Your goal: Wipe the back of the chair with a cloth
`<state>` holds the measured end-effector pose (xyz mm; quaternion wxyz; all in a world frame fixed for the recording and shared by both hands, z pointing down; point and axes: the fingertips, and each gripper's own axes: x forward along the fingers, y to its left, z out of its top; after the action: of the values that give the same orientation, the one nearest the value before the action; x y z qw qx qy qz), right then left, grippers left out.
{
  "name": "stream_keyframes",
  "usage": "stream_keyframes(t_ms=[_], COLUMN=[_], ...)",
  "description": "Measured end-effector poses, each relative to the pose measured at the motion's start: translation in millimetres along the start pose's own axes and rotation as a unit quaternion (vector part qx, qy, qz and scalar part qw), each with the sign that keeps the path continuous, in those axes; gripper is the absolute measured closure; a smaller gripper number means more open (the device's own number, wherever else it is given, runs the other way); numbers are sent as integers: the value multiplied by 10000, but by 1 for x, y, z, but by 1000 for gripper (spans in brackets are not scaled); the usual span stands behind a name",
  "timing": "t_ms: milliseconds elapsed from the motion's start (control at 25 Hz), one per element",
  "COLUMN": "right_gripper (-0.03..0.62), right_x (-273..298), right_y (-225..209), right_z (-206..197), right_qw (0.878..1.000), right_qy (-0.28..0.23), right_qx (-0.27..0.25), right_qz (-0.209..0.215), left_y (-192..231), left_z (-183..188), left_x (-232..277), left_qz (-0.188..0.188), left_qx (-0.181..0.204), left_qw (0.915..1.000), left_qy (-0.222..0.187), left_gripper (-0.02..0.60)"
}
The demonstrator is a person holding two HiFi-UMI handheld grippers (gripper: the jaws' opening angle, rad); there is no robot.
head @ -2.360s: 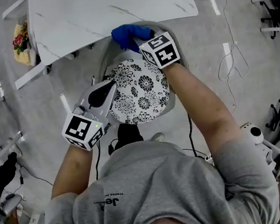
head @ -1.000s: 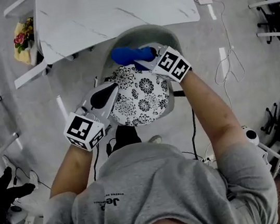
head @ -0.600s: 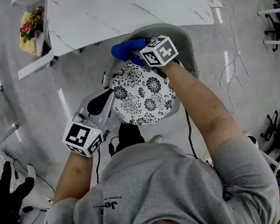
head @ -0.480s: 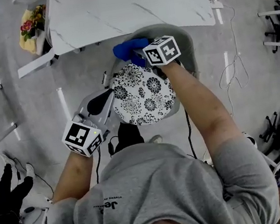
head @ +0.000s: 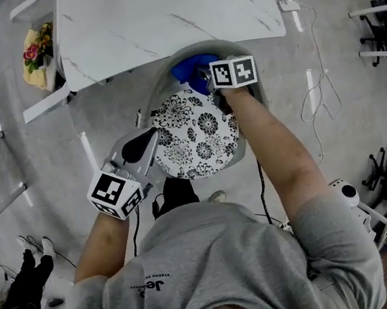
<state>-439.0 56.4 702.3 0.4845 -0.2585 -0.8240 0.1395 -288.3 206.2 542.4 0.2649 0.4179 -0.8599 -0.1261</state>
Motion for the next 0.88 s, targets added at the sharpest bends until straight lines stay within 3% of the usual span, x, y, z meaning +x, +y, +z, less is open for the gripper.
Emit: stream_keyframes(t_ms=[280,560,720,880], right_gripper=[533,534,534,536], right_x=[-54,-107,-128,-125], right_y=[-66,-106,-117,-110], right_z=[-2,-16,-24,-23], right_qw=[9920,9786,9733,9798], right_qy=[-475,-856,-997,-857], right_qx=[913,1450,1526,1130], right_qz=[-731,-1183,-1392,-1407], left_y=[-13,-35,-45,-42], left_z=[11,20,20,19], left_x=[27,51,54,52], left_qz=[-292,-602,-705,-673], left_qx=[183,320,336,296], left_qw=[9994,9976,9969,9972], left_qy=[89,128,130,105], left_gripper=[523,523,523,523])
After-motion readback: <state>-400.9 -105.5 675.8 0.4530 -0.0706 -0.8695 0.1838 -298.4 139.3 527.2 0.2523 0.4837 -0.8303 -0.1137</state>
